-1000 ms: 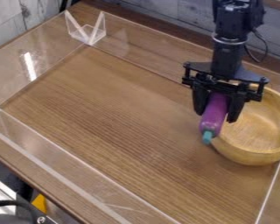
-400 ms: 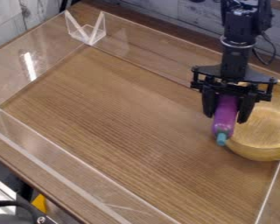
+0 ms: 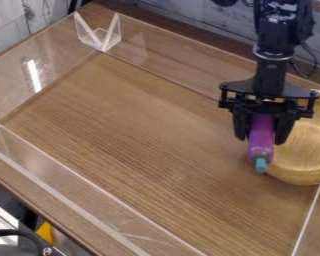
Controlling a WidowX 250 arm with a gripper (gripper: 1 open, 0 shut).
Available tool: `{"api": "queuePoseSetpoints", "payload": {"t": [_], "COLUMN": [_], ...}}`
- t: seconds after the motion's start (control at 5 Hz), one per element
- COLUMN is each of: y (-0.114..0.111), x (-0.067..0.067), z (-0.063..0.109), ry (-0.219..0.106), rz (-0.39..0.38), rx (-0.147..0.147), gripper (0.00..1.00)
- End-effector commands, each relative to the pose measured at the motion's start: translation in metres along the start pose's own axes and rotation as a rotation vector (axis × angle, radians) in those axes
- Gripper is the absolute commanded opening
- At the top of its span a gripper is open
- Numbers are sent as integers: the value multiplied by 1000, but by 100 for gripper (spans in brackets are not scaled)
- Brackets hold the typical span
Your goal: Put the purple eggplant in the brown bowl
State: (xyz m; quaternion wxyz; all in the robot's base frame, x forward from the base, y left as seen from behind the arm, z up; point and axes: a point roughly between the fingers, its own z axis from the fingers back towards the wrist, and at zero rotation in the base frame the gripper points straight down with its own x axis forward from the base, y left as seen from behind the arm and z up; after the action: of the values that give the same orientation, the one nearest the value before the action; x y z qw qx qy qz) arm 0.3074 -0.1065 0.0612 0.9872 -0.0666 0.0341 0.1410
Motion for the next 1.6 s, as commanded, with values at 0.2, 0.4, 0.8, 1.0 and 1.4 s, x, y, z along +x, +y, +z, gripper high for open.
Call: {"api": "queuePoseSetpoints", "payload": {"t": [0.2,0.4,0.8,1.0,1.4], "y": [-4,0,4,1,-13], "x": [-3,-2,-11,-16,-19], "z": [25,31,26,39,52], "ry": [-58,-60,-43,-44,-46], "rz": [-29,-1,-96,-93,-107], "rx": [-41,-43,-39,-38,-45], "gripper": [0,0,0,0,0]}}
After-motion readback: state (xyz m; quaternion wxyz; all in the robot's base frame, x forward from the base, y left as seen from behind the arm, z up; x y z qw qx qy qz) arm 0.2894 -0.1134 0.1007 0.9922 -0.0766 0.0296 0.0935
